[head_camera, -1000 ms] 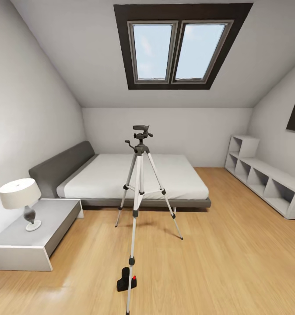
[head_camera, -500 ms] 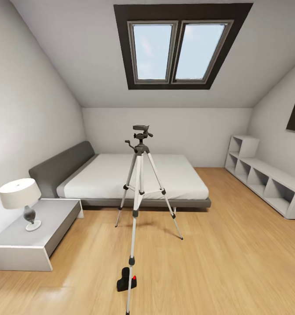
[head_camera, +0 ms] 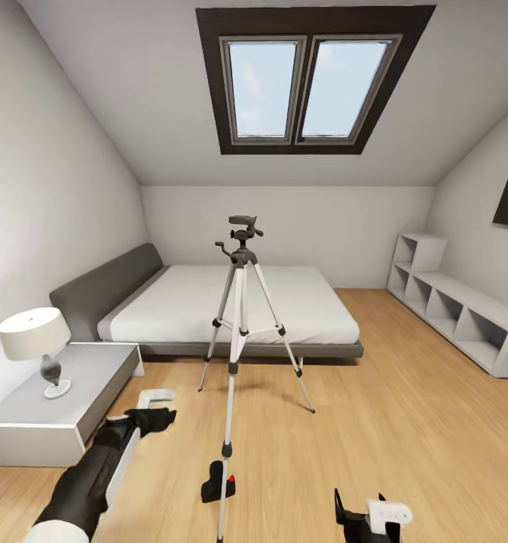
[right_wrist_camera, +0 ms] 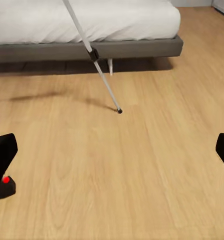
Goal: Attach the digital camera to the camera tripod in the bedroom.
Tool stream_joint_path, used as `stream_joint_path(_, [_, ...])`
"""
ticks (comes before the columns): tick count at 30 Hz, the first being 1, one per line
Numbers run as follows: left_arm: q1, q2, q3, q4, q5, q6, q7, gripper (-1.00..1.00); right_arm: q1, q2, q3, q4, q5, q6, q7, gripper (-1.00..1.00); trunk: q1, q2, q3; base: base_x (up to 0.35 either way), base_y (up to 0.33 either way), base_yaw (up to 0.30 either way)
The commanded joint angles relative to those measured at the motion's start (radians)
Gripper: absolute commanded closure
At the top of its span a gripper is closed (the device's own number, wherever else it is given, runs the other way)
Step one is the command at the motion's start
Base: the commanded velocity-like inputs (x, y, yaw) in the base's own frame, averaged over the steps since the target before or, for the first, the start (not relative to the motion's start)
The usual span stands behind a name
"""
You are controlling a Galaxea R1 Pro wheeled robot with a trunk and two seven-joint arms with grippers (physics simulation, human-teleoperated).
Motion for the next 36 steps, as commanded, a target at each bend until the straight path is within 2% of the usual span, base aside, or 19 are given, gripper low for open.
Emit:
stream_joint_path(1, [-0.034, 0.000, 0.001, 0.026, 0.003, 0.015, 0.001, -1.00, -0.001, 0.004, 0.000, -0.029, -0.001, 0.024, -0.011, -1.00, 0.000, -0.001, -0.001, 0.000, 0.000, 0.000])
stream_joint_path(2, [-0.106, 0.000, 0.001, 0.085, 0.003, 0.027, 0.001, -1.00, -0.008, 0.012, 0.000, -0.078, -0.001, 0.074, -0.022, -1.00, 0.000, -0.001, -0.001, 0.000, 0.000, 0.000])
stream_joint_path(3, [-0.141, 0.000, 0.001, 0.118, 0.003, 0.032, 0.001, -1.00, -0.016, 0.016, 0.000, -0.098, -0.001, 0.098, -0.026, -1.00, 0.000, -0.001, -0.001, 0.000, 0.000, 0.000])
stream_joint_path(5, [-0.277, 0.000, 0.001, 0.263, 0.003, 0.042, 0.001, -1.00, -0.057, 0.029, 0.001, -0.151, -0.003, 0.170, -0.035, -1.00, 0.000, -0.001, -0.001, 0.000, 0.000, 0.000])
stream_joint_path(6, [-0.308, 0.000, 0.001, 0.300, 0.003, 0.043, 0.001, -1.00, -0.070, 0.031, 0.001, -0.158, -0.003, 0.183, -0.036, -1.00, 0.000, -0.001, -0.001, 0.000, 0.000, 0.000])
stream_joint_path(8, [-0.415, 0.000, 0.001, 0.428, 0.003, 0.045, 0.002, -1.00, -0.128, 0.040, 0.001, -0.175, -0.005, 0.222, -0.040, -1.00, 0.000, -0.001, -0.001, 0.000, 0.000, 0.000])
stream_joint_path(9, [-0.437, 0.000, 0.001, 0.452, 0.003, 0.045, 0.002, -1.00, -0.144, 0.042, 0.001, -0.177, -0.005, 0.232, -0.041, -1.00, 0.000, -0.001, -0.001, 0.000, 0.000, 0.000])
stream_joint_path(11, [-0.501, -0.002, 0.001, 0.511, 0.003, 0.045, 0.002, -1.00, -0.211, 0.048, 0.001, -0.180, -0.006, 0.296, -0.042, -1.00, 0.000, -0.001, -0.001, 0.000, 0.000, 0.000])
stream_joint_path(14, [-0.529, -0.006, 0.001, 0.536, 0.003, 0.045, 0.002, -1.00, -0.295, 0.050, 0.001, -0.162, -0.005, 0.393, -0.044, -1.00, 0.000, -0.001, -0.001, 0.000, 0.000, 0.000])
stream_joint_path(16, [-0.540, -0.011, 0.000, 0.555, 0.003, 0.046, 0.002, -1.00, -0.398, 0.050, 0.001, -0.110, -0.005, 0.480, -0.045, -1.00, 0.000, -0.001, -0.001, 0.000, 0.000, 0.000])
stream_joint_path(17, [-0.542, -0.013, 0.000, 0.562, 0.003, 0.046, 0.002, -1.00, -0.424, 0.050, 0.001, -0.093, -0.004, 0.497, -0.046, -1.00, 0.000, -0.001, -0.001, 0.000, 0.000, 0.000])
stream_joint_path(19, [-0.545, -0.015, -0.002, 0.609, 0.002, 0.045, 0.001, -1.00, -0.537, 0.048, 0.001, -0.006, -0.003, 0.544, -0.061, -1.00, 0.000, -0.001, -0.001, 0.000, 0.000, 0.000])
stream_joint_path(23, [-0.547, -0.012, -0.006, 0.686, 0.002, 0.040, -0.001, -1.00, -0.656, 0.044, 0.001, 0.090, 0.000, 0.581, -0.110, -1.00, 0.000, -0.001, -0.001, 0.000, 0.000, 0.000])
stream_joint_path(28, [-0.546, -0.010, -0.008, 0.774, 0.002, 0.025, -0.008, -1.00, -0.712, 0.041, 0.001, 0.119, 0.003, 0.608, -0.149, -1.00, 0.000, -0.001, -0.001, 0.000, 0.000, 0.000])
stream_joint_path(36, [-0.546, -0.015, -0.008, 0.831, 0.004, 0.013, -0.008, -1.00, -0.723, 0.033, 0.002, 0.073, 0.003, 0.640, -0.160, -1.00, 0.000, -0.001, -0.001, 0.000, 0.000, 0.000])
